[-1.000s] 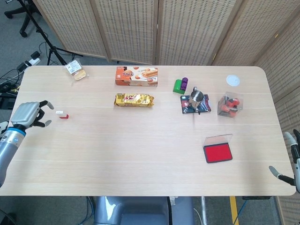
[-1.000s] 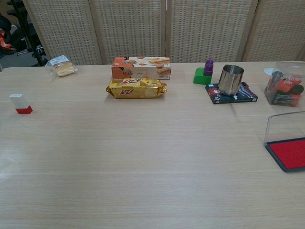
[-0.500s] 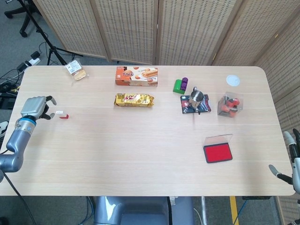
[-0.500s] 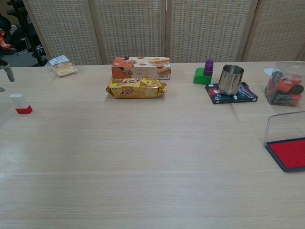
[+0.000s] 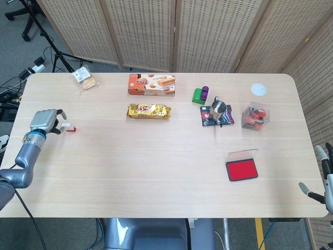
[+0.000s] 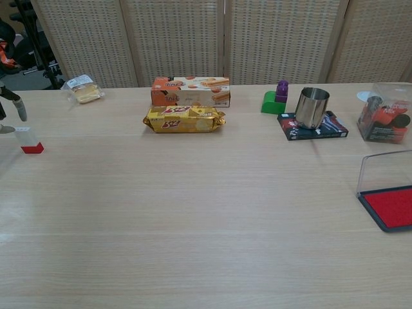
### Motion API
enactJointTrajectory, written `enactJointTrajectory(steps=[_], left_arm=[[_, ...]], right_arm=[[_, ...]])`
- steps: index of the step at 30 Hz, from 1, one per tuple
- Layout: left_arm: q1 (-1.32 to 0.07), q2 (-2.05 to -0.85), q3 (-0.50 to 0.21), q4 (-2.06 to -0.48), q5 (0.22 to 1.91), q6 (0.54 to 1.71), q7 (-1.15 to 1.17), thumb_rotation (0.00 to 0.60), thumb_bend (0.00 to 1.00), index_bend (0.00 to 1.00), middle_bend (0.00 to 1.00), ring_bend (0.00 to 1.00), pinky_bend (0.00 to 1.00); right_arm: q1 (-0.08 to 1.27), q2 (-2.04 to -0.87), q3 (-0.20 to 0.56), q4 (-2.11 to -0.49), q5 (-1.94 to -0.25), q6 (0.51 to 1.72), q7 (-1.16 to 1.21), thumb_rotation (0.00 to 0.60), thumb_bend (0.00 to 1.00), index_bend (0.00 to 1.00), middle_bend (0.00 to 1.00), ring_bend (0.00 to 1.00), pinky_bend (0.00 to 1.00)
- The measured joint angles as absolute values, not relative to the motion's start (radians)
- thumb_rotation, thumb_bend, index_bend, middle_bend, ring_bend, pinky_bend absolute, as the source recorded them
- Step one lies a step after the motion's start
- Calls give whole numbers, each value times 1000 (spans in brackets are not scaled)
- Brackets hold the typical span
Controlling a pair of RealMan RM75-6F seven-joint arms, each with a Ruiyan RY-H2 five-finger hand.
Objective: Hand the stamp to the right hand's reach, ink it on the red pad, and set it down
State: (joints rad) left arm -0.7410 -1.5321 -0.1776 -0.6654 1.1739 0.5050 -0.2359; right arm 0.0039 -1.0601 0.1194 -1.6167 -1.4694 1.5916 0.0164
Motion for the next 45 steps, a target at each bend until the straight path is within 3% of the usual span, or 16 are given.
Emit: enactJointTrajectory(steps=[19,29,38,45], left_arm=[[-772,-1655,-179,-495,1178,460,-220,600,348,505,997,1000,992],[-776,-1655,-183,-503,1205,475,-251,600,353,577,997,1000,992],[-774,-1564,-188,-669,1225,512,-252,600,350,581,997,1000,992],[-797,-1439,-210,-1007,1179,516,-165,600,345,597,998,1000,992]], right_arm=[[14,-1053,119,-1612,-1453,1555,55,600,0,0,0,0,0],[16,-1052,116,-1611,-1452,1548,59,600,0,0,0,0,0],[14,-1044,115,-1616,-1456,1551,76,600,0,0,0,0,0],[11,-1036,115,-1618,-1458,1555,94,600,0,0,0,0,0]])
